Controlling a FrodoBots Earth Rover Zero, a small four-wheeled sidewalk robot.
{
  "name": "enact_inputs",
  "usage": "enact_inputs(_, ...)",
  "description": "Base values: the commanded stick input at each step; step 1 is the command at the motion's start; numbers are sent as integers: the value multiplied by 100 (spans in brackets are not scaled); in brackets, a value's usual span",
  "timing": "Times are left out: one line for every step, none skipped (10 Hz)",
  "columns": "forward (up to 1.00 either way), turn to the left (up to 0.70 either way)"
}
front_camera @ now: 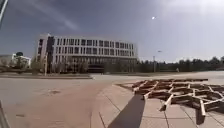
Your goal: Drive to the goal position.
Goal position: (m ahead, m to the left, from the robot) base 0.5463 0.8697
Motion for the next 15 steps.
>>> enact_inputs(5, 0)
enact_inputs(5, 0)
enact_inputs(4, 0)
enact_inputs(4, 0)
enact_inputs(5, 0)
enact_inputs(5, 0)
enact_inputs(5, 0)
enact_inputs(5, 0)
enact_inputs(5, 0)
enact_inputs(5, 0)
enact_inputs(5, 0)
enact_inputs(4, 0)
enact_inputs(5, 0)
enact_inputs(5, 0)
enact_inputs(5, 0)
